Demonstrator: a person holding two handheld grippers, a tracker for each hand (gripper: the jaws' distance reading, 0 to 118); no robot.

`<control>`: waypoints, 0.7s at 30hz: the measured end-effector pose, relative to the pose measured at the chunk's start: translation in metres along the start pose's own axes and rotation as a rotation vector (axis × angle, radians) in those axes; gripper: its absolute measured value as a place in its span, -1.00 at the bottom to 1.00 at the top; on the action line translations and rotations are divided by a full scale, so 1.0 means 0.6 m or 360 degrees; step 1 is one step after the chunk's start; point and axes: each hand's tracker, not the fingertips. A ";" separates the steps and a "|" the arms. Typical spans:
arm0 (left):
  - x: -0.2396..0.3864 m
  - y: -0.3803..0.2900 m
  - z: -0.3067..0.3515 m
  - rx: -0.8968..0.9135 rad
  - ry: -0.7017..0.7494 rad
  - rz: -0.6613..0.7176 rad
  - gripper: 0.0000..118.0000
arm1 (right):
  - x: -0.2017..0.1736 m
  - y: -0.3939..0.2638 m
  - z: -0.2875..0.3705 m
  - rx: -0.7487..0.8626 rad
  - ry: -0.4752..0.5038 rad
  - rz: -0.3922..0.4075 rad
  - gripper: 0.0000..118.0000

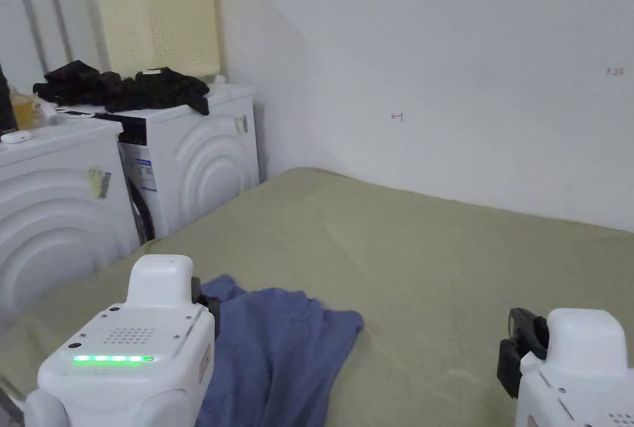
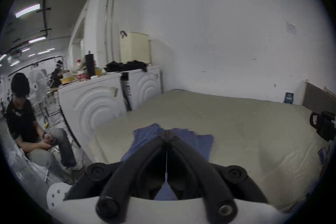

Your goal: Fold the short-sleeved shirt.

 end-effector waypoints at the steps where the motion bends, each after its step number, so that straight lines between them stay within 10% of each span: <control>1: -0.009 -0.001 0.000 -0.0002 0.0013 0.0006 -1.00 | -0.010 0.002 -0.004 0.0002 0.0023 -0.0001 -0.98; 21: -0.002 -0.042 -0.152 -0.0320 -0.0070 -0.0050 -1.00 | -0.045 -0.028 -0.072 -0.0093 0.0121 -0.0011 -0.98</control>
